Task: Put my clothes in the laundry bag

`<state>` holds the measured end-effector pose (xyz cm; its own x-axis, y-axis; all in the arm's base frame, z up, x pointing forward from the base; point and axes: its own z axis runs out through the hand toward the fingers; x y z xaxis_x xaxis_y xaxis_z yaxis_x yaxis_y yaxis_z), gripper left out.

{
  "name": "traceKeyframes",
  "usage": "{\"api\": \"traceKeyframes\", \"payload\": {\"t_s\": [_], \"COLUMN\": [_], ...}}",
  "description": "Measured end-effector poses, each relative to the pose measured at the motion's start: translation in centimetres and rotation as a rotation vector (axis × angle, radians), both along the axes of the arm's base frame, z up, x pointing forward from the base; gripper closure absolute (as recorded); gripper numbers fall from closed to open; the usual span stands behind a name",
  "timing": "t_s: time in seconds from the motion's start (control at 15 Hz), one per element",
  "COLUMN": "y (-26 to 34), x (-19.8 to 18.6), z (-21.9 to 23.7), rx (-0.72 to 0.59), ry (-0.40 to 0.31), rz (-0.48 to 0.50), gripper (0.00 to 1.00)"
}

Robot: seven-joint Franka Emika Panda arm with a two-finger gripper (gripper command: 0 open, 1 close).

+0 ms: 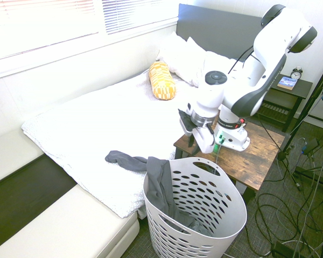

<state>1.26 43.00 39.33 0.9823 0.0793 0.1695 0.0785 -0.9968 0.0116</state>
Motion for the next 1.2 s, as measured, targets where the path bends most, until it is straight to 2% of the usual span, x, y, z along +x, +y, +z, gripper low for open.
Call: {"api": "traceKeyframes", "payload": {"t_s": [0.4, 0.73, 0.93, 1.2], "y": [-0.7, -1.0, -1.8, 2.7], "x": [15.8, 25.8, 29.4, 31.1], "z": [-0.9, -7.4, -12.9, -23.0], "rx": [0.046, 0.089, 0.066, 0.045], "ry": [-0.017, 0.02, 0.055, 0.117], "rz": [-0.171, -0.234, -0.271, -0.286], "gripper": [0.0, 0.0, 0.0, 0.0]}}
